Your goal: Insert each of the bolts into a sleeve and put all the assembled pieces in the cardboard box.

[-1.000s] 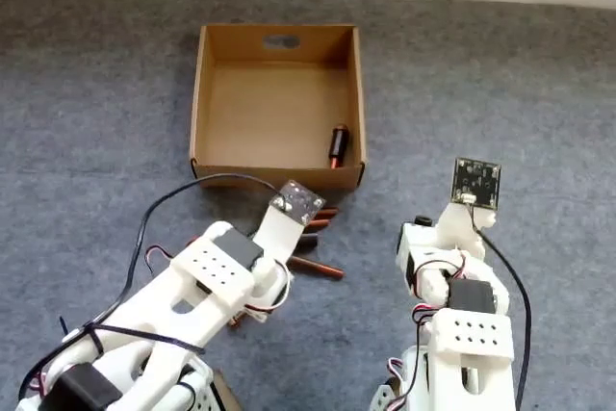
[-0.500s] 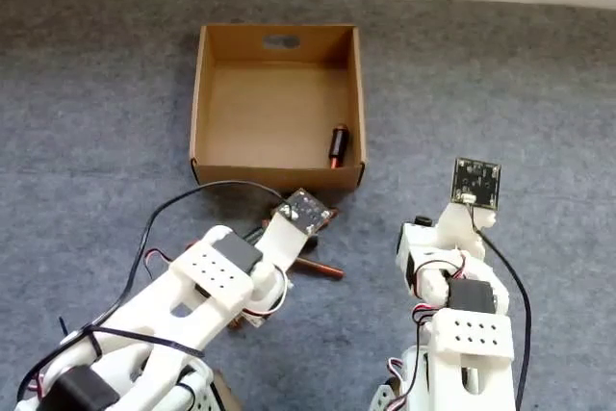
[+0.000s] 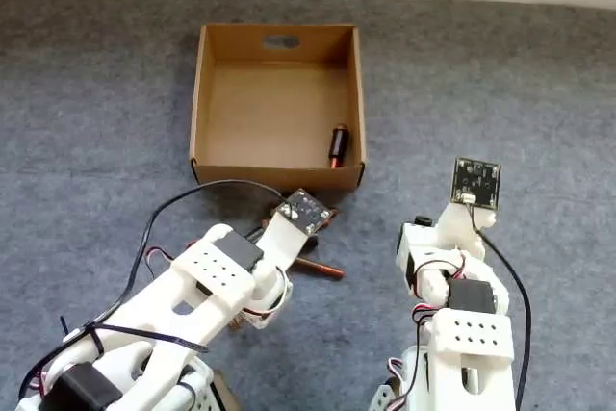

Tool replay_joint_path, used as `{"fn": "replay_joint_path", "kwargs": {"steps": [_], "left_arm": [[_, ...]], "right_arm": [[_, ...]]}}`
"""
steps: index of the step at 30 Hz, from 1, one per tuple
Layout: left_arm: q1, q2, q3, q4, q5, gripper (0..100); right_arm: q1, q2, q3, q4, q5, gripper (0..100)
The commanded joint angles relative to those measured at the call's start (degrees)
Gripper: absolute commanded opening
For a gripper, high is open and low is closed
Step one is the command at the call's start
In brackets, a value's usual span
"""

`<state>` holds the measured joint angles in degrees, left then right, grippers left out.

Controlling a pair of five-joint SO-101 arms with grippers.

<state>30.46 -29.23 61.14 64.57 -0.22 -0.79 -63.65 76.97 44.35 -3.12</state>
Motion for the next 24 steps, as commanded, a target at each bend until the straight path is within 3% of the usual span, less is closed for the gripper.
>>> {"fn": "replay_joint_path", "kwargs": {"steps": [1,14,21,24], "left_arm": [[0.5,0.0,-1.6,0.7,-0.5,14],[0.5,0.0,1.7,0.4,-5.4,9],[1.0,-0.4,2.2,-4.1,-5.6,1],[1.0,-0.4,1.9,-4.4,-12.8,1]], "right_arm": [[0.7,-0.9,-0.2,-1.1,-0.4,0.6],[0.7,-0.9,-0.2,-1.1,-0.4,0.6],[0.7,-0.9,-0.2,-1.1,-0.4,0.6],[0.7,-0.9,-0.2,-1.1,-0.4,0.6]]}}
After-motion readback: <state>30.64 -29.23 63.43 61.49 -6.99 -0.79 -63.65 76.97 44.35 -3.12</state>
